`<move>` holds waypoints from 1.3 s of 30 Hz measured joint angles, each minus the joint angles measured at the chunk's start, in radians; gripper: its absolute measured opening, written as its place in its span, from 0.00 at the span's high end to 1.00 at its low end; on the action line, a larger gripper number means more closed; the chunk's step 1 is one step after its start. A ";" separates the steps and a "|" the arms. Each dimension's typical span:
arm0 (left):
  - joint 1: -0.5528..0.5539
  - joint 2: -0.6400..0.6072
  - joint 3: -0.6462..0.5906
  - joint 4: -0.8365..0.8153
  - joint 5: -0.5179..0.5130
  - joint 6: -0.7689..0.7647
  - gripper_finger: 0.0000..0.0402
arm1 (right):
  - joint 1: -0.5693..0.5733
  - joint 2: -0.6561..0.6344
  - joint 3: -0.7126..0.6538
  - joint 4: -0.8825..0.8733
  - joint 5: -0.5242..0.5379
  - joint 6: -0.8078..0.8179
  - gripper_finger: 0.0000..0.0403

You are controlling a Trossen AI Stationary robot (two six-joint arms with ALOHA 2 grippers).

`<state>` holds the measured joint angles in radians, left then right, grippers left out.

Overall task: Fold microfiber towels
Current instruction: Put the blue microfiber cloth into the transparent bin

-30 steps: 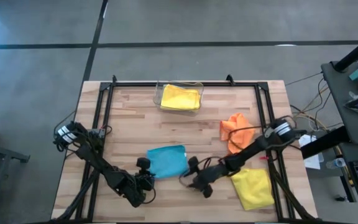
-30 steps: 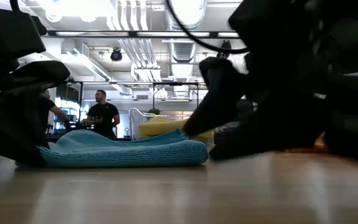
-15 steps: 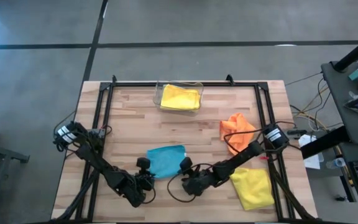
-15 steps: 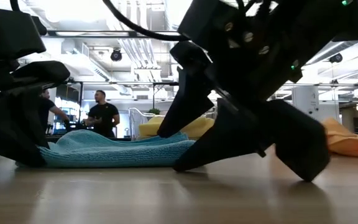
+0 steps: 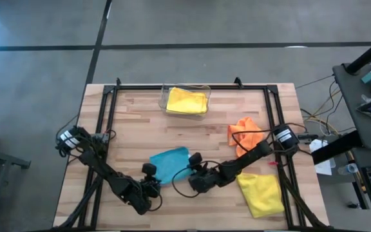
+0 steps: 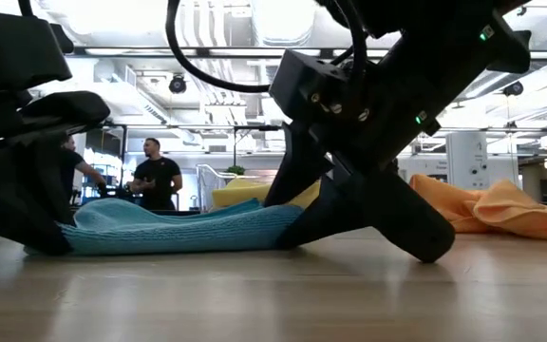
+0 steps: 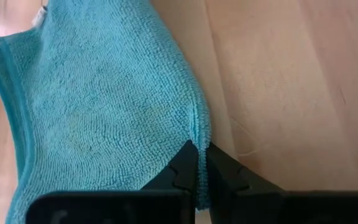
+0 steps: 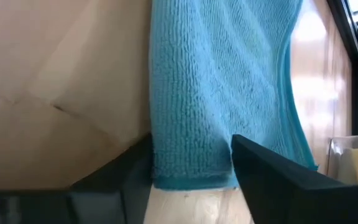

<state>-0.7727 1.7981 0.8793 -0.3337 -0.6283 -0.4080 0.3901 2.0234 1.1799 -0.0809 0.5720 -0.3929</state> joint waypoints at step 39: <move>0.197 -0.554 0.082 -0.261 -0.086 0.302 1.00 | -0.094 -0.392 0.139 -0.322 0.012 0.052 0.98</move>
<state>-0.5756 1.2440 0.9615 -0.5943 -0.7147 -0.1060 0.2960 1.6314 1.3192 -0.4033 0.5838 -0.3412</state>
